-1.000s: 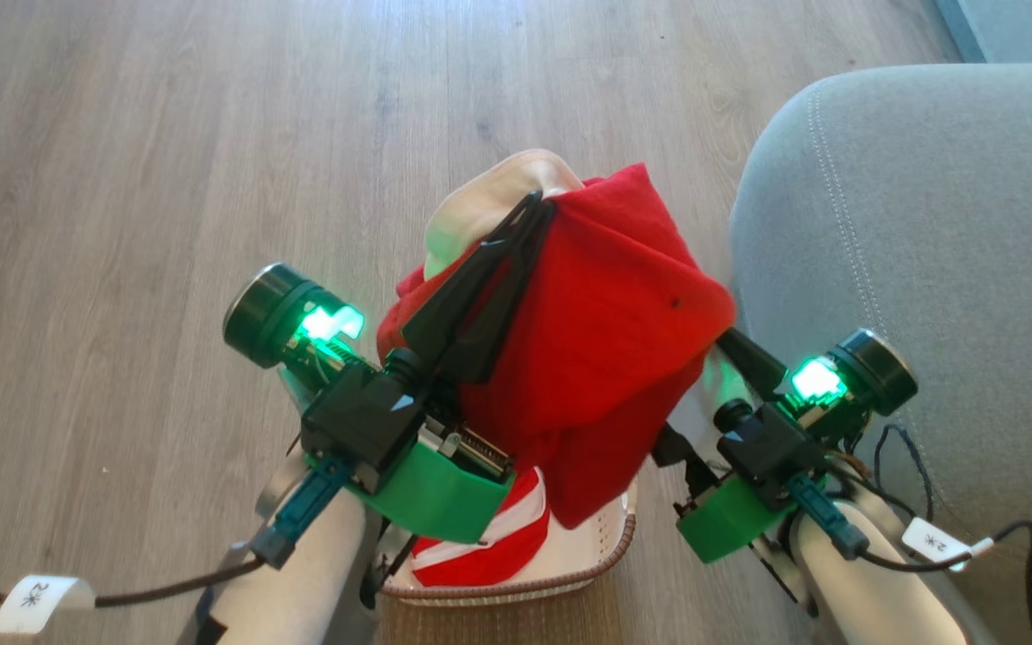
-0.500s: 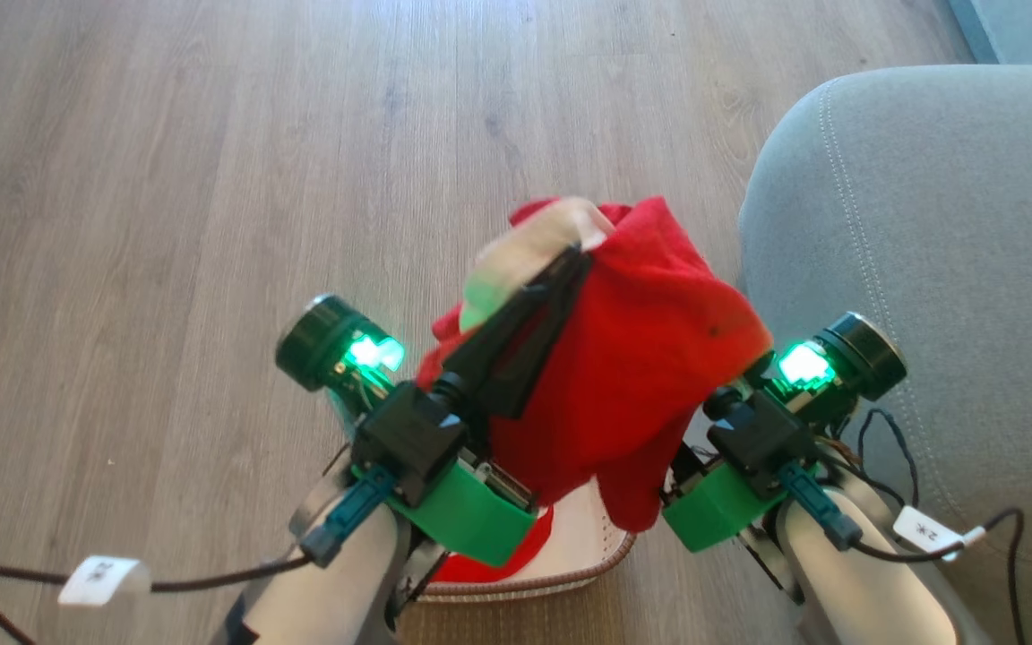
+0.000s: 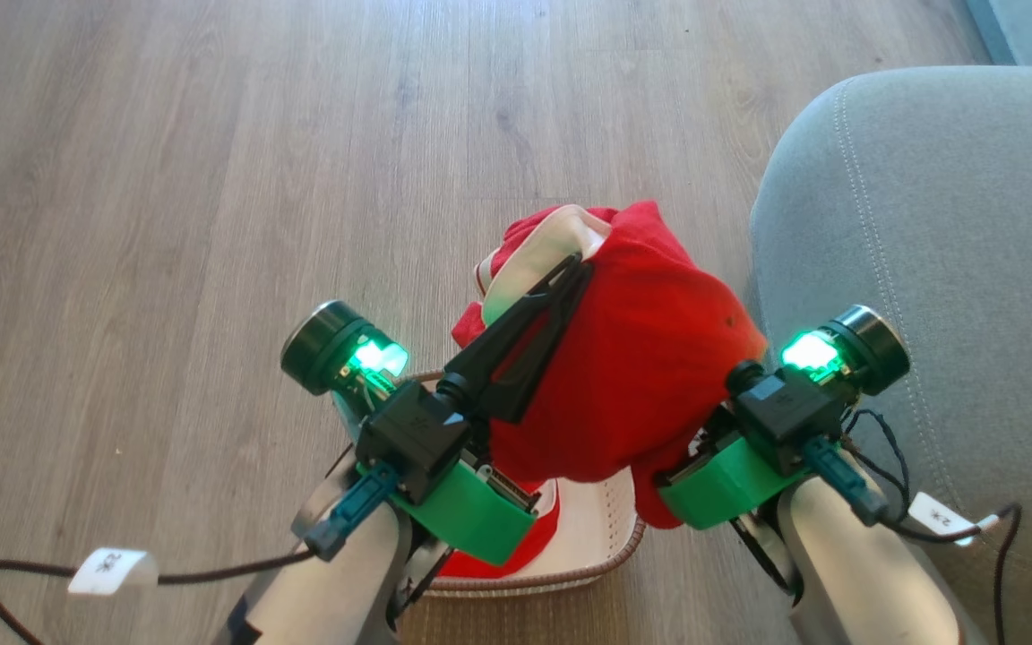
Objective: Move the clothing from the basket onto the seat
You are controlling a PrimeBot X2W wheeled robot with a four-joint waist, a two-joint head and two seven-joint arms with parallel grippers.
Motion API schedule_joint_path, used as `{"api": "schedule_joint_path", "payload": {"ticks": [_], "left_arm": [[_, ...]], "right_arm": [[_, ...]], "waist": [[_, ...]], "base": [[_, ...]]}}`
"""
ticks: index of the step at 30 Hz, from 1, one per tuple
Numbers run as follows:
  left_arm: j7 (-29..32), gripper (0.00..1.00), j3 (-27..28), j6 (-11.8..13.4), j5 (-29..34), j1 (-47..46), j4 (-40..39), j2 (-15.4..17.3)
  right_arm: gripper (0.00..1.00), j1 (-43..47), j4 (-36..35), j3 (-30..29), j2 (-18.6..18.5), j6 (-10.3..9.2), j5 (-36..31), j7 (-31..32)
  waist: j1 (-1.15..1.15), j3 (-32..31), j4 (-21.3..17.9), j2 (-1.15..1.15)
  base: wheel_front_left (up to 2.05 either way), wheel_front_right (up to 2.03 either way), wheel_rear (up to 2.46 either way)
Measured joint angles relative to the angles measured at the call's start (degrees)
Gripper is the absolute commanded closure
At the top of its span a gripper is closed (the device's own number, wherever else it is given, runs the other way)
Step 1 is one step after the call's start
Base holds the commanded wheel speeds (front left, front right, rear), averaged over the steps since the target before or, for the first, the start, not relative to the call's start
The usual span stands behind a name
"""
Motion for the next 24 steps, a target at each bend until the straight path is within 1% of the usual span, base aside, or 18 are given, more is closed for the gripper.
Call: {"api": "schedule_joint_path", "payload": {"ticks": [3, 4, 5, 6, 8, 16, 24], "left_arm": [[0.00, 1.00, 0.16, 0.01, -0.33, 0.00, 0.00, 0.00], [0.00, 0.77, 0.24, 0.05, -0.40, 0.00, 0.00, 0.00], [0.00, 0.63, 0.29, 0.09, -0.40, 0.00, 0.00, 0.00], [0.00, 0.53, 0.31, 0.12, -0.40, 0.00, 0.00, 0.00], [0.00, 0.00, 0.38, 0.33, -0.40, 0.00, 0.03, 0.00], [-0.01, 0.00, 1.58, 0.51, -0.32, 0.00, 1.26, 0.00], [-0.01, 0.00, 3.21, 0.51, 1.31, 0.75, 3.11, 0.00]], "right_arm": [[1.00, 0.03, -0.88, -0.69, 0.34, 0.00, 0.86, 0.00], [1.00, 0.04, -1.18, -0.82, 0.38, 0.00, 1.01, 0.00], [1.00, 0.07, -1.56, -0.96, 0.43, 0.00, 1.03, 0.00], [1.00, 0.07, -1.91, -1.09, 0.46, 0.00, 1.04, 0.00], [1.00, 0.11, -2.46, -1.49, 0.51, 0.00, 1.42, 0.00], [1.00, 0.21, -3.27, -3.52, 0.59, 0.00, 1.91, 0.00], [1.00, 0.31, -3.26, -7.09, 0.64, 0.00, 1.85, 0.00]], "waist": [[0.00, 0.14, 0.14, 0.00], [0.00, 0.15, 0.16, 0.00], [0.00, 0.16, 0.17, 0.00], [0.00, 0.17, 0.17, 0.00], [0.00, 0.21, 0.13, 0.00], [0.00, 0.21, -0.23, 0.00], [0.00, -0.10, -0.32, 0.00]], "base": [[0.00, 0.00, 0.00], [0.00, 0.00, 0.00], [0.00, 0.00, 0.00], [0.00, 0.00, 0.00], [0.00, 0.00, 0.00], [0.00, 0.00, 0.00], [0.00, 0.00, 0.00]]}}
